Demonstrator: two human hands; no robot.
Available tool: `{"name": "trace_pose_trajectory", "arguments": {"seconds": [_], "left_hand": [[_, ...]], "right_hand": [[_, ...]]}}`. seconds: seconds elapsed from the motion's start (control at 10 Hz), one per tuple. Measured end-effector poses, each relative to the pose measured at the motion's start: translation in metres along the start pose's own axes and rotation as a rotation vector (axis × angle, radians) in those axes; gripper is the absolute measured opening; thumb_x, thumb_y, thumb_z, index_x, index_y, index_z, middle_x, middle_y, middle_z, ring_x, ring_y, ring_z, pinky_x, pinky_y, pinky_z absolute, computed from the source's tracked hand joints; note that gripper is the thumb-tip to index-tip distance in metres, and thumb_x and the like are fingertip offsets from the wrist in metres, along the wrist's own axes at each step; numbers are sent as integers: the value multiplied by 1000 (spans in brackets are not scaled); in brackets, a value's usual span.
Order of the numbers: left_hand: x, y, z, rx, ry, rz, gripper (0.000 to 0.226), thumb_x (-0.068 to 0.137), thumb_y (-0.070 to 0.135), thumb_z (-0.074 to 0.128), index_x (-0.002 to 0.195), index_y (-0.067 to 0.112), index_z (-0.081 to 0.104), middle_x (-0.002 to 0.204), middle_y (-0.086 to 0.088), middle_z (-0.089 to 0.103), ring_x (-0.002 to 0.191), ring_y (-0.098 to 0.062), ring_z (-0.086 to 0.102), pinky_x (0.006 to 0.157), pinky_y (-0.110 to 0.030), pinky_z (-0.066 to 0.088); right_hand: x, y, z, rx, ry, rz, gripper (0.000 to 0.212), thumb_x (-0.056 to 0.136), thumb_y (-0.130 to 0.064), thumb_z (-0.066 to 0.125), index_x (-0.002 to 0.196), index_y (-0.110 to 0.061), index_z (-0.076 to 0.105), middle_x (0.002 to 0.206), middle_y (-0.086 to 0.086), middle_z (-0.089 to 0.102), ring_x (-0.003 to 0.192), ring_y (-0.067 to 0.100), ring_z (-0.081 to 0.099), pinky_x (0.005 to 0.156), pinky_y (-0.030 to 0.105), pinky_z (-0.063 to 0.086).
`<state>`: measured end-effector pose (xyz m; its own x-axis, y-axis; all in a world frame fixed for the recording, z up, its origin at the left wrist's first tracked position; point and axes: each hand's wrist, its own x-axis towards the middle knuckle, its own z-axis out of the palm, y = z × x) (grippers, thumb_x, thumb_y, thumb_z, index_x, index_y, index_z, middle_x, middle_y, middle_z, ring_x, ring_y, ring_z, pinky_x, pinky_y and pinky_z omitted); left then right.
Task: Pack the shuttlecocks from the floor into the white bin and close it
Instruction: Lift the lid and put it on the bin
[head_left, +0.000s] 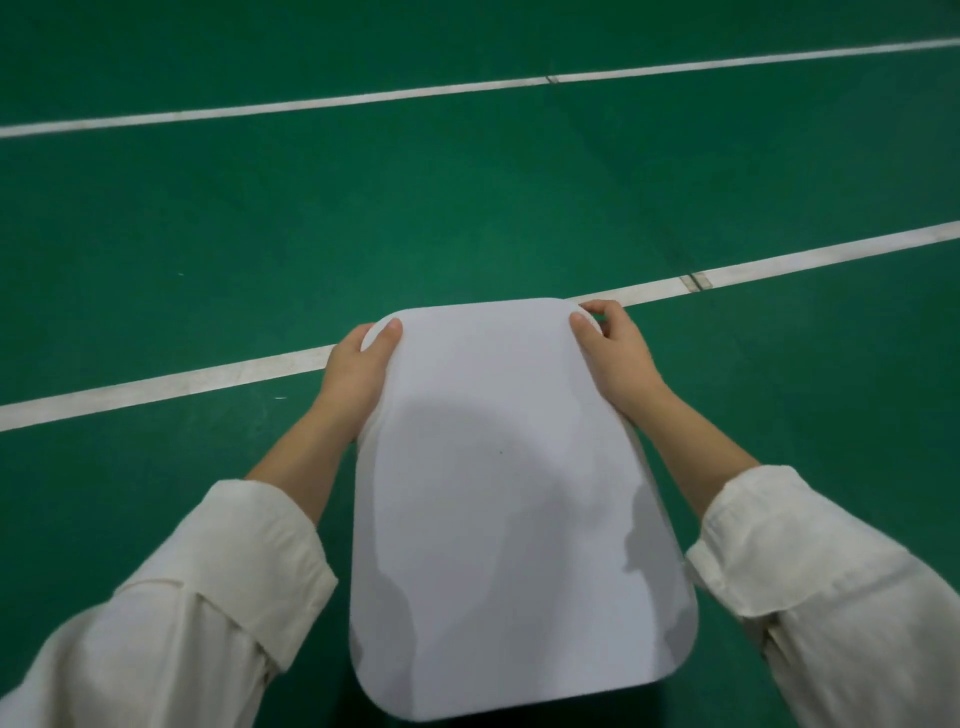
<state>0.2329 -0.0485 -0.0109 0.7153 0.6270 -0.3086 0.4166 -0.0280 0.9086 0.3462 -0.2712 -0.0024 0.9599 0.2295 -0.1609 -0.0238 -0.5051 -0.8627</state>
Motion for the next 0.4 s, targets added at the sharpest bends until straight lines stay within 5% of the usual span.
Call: {"name": "trace_pose_trajectory", "arguments": {"seconds": [0.1, 0.2, 0.3, 0.4], "left_hand": [[-1, 2, 2, 237, 84, 119, 37, 94, 43, 42, 108, 13, 58, 100, -2, 62, 92, -24, 58, 68, -30, 39], [-4, 9, 3, 779, 128, 226, 48, 98, 40, 28, 118, -1, 44, 109, -20, 59, 98, -35, 55, 70, -35, 36], [-8, 25, -9, 1225, -73, 214, 50, 98, 37, 23, 129, -1, 34, 122, -22, 54, 108, -36, 54, 74, -37, 36], [-22, 61, -43, 1400, -336, 286, 39, 95, 32, 37, 127, 11, 44, 128, -13, 53, 113, -31, 52, 83, -34, 39]], "right_hand": [[-3, -9, 5, -343, 42, -44, 35, 96, -33, 37, 122, -11, 48, 111, 10, 58, 96, 29, 55, 72, 33, 41], [-9, -26, 6, -872, 60, -189, 32, 97, -19, 32, 121, 0, 44, 127, 18, 45, 110, 36, 47, 83, 40, 42], [-16, -53, 5, -1043, 13, -280, 27, 92, -13, 37, 115, -2, 47, 123, 16, 45, 110, 33, 45, 78, 38, 39], [-29, -88, 3, -1026, -103, -385, 27, 93, -17, 38, 109, -5, 55, 110, 14, 56, 99, 33, 53, 72, 35, 39]]}}
